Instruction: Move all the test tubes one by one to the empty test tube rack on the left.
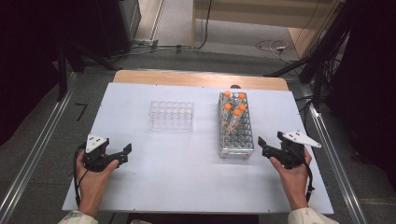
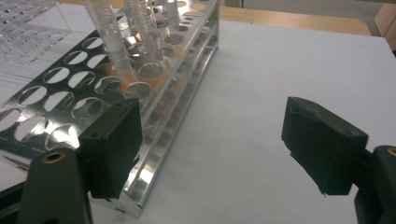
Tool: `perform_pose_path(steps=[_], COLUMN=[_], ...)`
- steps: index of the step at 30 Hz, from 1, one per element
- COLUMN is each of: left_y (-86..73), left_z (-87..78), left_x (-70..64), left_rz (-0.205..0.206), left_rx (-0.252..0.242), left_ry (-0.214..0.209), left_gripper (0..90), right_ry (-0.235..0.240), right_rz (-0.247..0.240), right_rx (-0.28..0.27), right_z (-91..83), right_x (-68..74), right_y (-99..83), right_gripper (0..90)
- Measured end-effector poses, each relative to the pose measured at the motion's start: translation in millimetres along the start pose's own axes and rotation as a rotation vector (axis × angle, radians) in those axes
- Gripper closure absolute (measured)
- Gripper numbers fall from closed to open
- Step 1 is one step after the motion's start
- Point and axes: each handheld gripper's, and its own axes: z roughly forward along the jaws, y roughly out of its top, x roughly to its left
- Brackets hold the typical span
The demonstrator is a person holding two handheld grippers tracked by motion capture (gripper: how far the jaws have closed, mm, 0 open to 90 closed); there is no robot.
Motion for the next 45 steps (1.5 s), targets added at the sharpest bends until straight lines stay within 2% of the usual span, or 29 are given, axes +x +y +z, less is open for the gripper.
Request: perform_pose_path(steps=[8,20,26,31,35,36,45], left_y=[0.2,-0.5,-0.3,-0.3,-0.1,0.1,0.4], left_z=[0.1,0.3,0.8,1.3,1.0,0.8,1.7], left_x=[0.7,2.8,2.4,2.2,2.6,2.6,1.3], left_rz=[-0.011,-0.015,-0.014,-0.014,-0.015,-0.016,-0.008], left_rx=[-0.011,-0.004,-0.004,-0.006,-0.006,-0.007,-0.004], left_ry=[-0.005,-0.002,-0.004,-0.007,-0.008,-0.010,-0.016], left_gripper=[11.4,11.4,11.4,11.4,11.4,11.4,11.4], right_ry=[0.046,0.100,0.124,0.131,0.146,0.155,0.179], right_rz=[-0.039,-0.085,-0.090,-0.122,-0.128,-0.133,-0.141], right_rx=[-0.004,0.005,0.013,0.021,0.026,0.025,0.042], right_z=[15.7,44.0,53.5,60.1,63.7,64.3,70.3], right_x=[19.4,40.1,45.4,49.9,49.9,49.7,52.6], right_y=[13.8,31.2,35.1,35.7,38.1,39.2,43.6], right_gripper=[20.1,26.7,30.9,35.7,41.3,45.7,54.3])
